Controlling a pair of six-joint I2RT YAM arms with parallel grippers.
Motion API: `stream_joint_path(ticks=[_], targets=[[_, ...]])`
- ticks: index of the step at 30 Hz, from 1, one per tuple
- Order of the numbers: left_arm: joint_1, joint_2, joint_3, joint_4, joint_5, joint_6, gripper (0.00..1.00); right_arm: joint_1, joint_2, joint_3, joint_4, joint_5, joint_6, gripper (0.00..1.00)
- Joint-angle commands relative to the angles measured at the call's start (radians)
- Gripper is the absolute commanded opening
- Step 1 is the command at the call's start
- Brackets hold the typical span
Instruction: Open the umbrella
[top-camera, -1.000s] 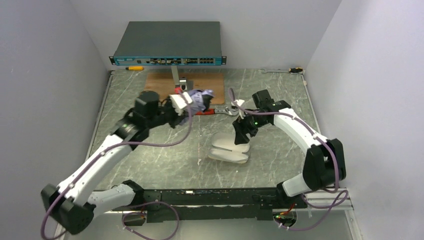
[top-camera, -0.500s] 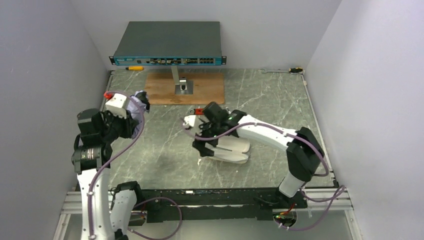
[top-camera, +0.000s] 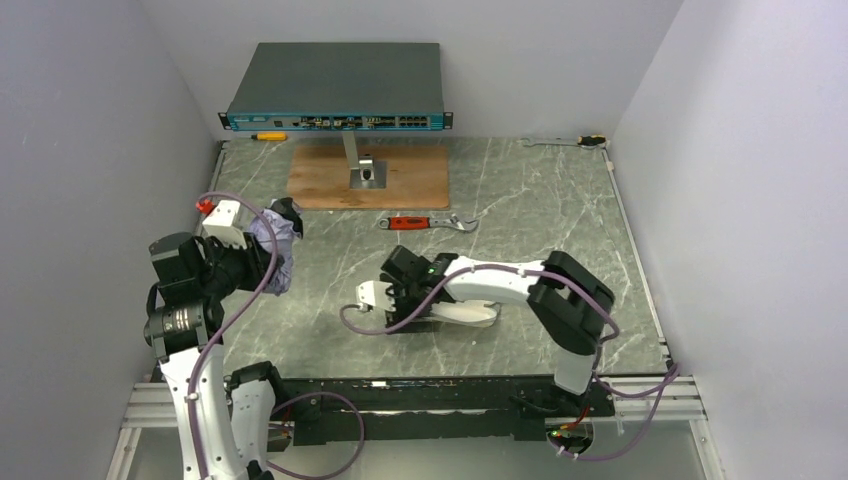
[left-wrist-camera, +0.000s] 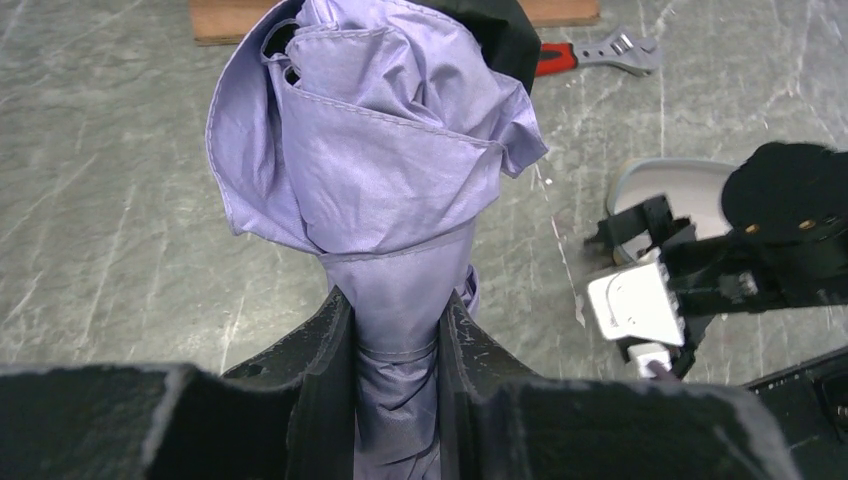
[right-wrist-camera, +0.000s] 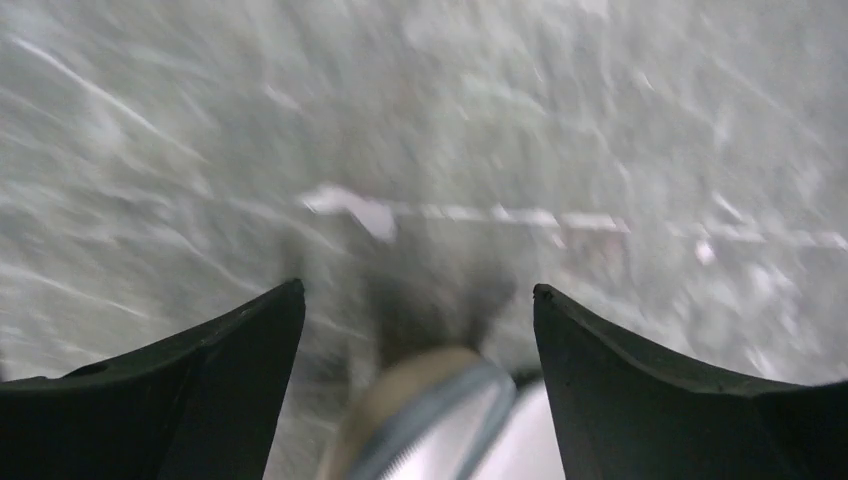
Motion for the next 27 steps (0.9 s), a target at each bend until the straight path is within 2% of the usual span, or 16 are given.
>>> stream_joint_path(ticks=[1,6,10,13,16,19,23,27], targets=[[0.006,-0.044,-0.028,0.054,0.14,0.078,0.0,-0.039,-0.107,-0.17,0.065,0.128,-0.167,0.85],[-0.005,-0.003,-0.032,0.002,0.216,0.253,0.0,-0.237,-0.225,-0.312,0.03,0.122,-0.287,0.83],[-0.048,0.055,-0.045,-0.031,0.189,0.428,0.0,-0.44,-0.284,-0.404,0.014,0.126,-0.428,0.83],[-0.117,0.083,-0.06,-0.012,0.153,0.521,0.0,-0.566,-0.297,-0.429,0.006,0.123,-0.508,0.82],[-0.243,0.116,-0.078,0.027,0.064,0.563,0.0,-0.694,-0.275,-0.434,0.043,0.14,-0.595,0.82],[-0.37,0.147,-0.094,0.073,-0.001,0.586,0.0,-0.82,-0.19,-0.351,0.068,0.155,-0.612,0.82],[-0.469,0.207,-0.106,0.126,-0.009,0.601,0.0,-0.943,-0.034,-0.163,0.037,0.149,-0.465,0.83],[-0.56,0.262,-0.093,0.141,-0.009,0.642,0.0,-1.02,0.003,-0.022,-0.042,0.118,-0.358,0.89]])
